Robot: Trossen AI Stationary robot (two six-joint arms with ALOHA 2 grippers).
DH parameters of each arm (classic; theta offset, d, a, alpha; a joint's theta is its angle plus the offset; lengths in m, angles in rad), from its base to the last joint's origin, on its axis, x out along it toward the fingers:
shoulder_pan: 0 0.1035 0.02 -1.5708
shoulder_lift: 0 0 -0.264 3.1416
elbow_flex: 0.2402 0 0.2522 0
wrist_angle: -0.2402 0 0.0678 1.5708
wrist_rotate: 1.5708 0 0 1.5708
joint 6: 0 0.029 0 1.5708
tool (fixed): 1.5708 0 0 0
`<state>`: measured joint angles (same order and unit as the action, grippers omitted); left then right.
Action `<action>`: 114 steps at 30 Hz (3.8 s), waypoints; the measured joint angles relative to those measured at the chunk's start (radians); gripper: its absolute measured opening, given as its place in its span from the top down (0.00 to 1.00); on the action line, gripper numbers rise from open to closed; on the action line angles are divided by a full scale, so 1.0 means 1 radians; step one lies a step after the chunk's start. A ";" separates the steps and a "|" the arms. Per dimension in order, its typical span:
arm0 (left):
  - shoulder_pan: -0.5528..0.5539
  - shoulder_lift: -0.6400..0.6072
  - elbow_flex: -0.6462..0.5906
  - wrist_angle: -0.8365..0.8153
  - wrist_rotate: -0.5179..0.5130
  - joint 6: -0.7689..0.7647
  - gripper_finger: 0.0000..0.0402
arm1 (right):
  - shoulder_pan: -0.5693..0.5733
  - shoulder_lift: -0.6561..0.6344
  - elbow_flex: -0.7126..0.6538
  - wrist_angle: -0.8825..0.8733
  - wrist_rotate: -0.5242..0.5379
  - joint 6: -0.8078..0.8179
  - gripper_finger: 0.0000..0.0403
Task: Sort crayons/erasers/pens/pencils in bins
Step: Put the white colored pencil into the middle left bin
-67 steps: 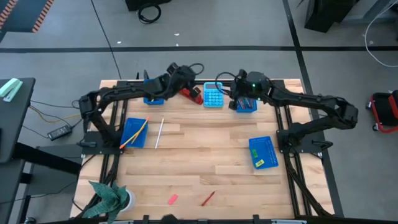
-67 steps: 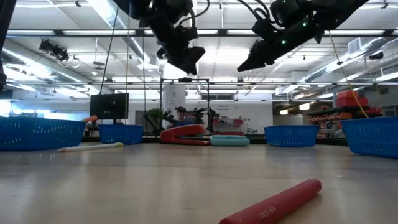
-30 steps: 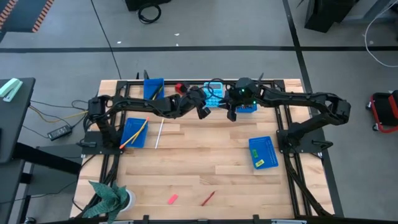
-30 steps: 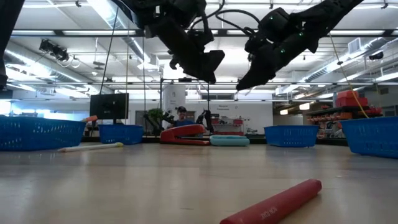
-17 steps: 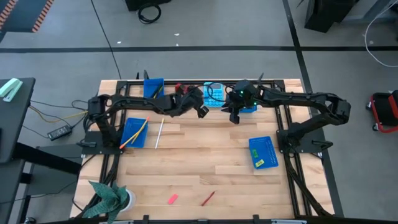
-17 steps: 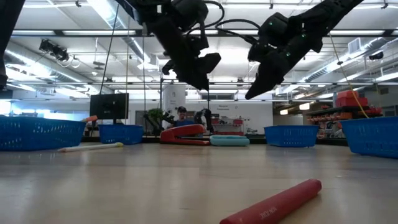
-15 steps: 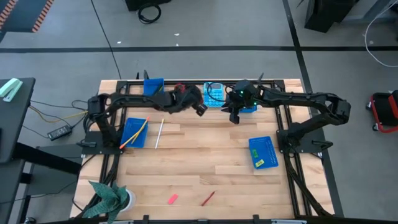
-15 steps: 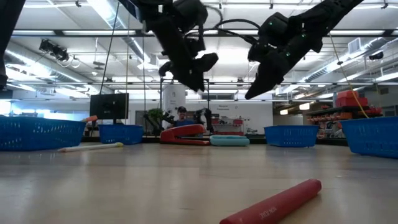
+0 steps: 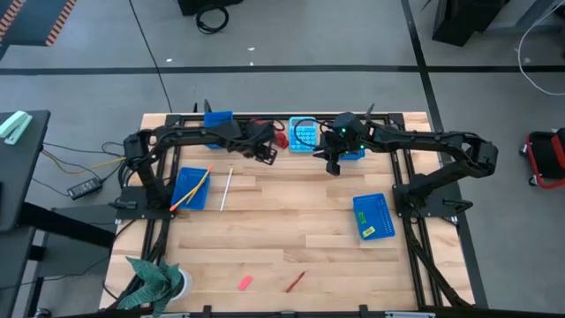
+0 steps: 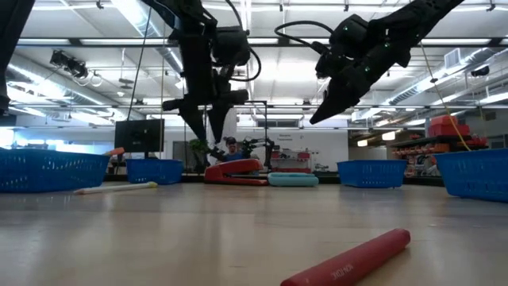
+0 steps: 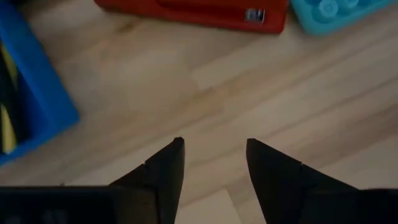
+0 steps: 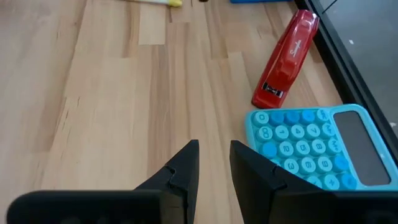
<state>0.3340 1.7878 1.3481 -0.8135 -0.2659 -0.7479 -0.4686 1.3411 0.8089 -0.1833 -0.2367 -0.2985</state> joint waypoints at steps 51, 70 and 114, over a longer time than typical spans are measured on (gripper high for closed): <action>0.101 -0.001 -0.403 0.109 0.295 0.175 0.70 | 0.000 0.000 -0.001 -0.018 0.000 -0.107 0.76; 0.146 0.004 -0.397 0.110 0.392 0.260 0.85 | 0.000 0.000 -0.001 -0.018 0.000 -0.147 0.76; -0.051 -0.224 0.062 -0.269 0.214 0.377 0.92 | 0.001 0.000 -0.001 0.061 -0.035 -0.139 0.76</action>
<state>0.2832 1.5639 1.4100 -1.0828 -0.0515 -0.3712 -0.4679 1.3415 0.8082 -0.1222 -0.2714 -0.4380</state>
